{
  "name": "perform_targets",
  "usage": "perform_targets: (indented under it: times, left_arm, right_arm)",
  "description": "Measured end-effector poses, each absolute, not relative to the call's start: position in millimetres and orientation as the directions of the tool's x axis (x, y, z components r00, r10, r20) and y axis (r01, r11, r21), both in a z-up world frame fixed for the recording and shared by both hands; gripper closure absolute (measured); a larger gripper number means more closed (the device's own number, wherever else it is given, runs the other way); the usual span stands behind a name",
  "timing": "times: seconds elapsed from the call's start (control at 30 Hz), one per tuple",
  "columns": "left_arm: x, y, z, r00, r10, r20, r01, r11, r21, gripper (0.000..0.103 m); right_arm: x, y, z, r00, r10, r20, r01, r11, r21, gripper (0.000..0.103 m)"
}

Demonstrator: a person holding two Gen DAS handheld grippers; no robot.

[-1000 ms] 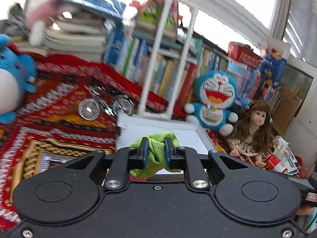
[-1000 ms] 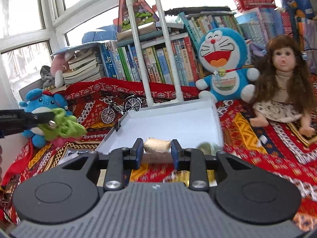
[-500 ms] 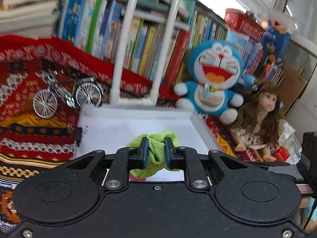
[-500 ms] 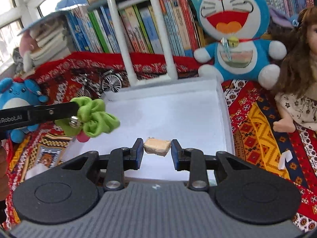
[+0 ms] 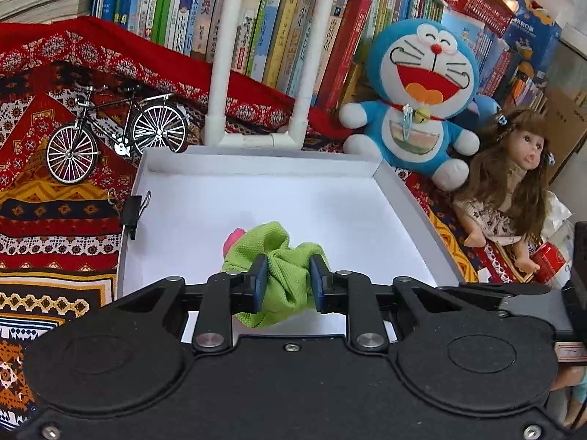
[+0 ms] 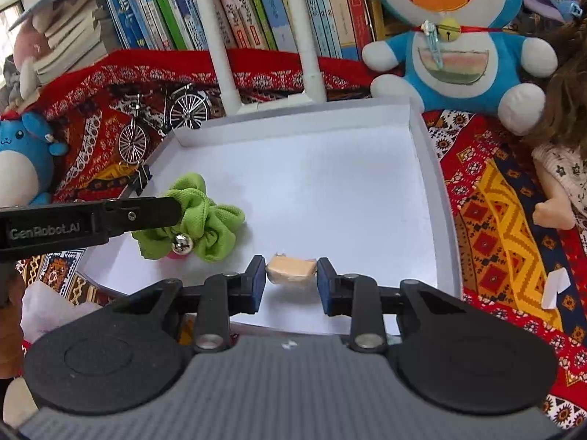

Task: Organize soft objects
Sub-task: 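Carry the green scrunchie into the white tray and open the left gripper, then move the left gripper back toward the blue face mask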

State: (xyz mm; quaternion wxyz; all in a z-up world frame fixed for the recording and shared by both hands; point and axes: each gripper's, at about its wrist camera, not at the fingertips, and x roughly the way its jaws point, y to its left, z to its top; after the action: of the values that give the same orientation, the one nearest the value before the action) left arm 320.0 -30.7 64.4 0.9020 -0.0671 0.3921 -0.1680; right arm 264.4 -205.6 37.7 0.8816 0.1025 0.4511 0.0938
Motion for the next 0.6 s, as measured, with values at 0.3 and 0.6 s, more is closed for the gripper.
perform_targets:
  times: [0.3,0.6]
  left_arm:
    - [298,-14,97,0.712,-0.339,-0.615,0.236,0.94,-0.245,0.04]
    - [235,1,129,0.821,-0.28,-0.497,0.253,0.96,-0.123,0.007]
  right_arm:
    - [254,-211,53,0.626,0.282,-0.727,-0.096,0.953,0.288,0.026]
    - [213,-221,90,0.725,0.269,-0.634,-0.12,0.956,0.268,0.008]
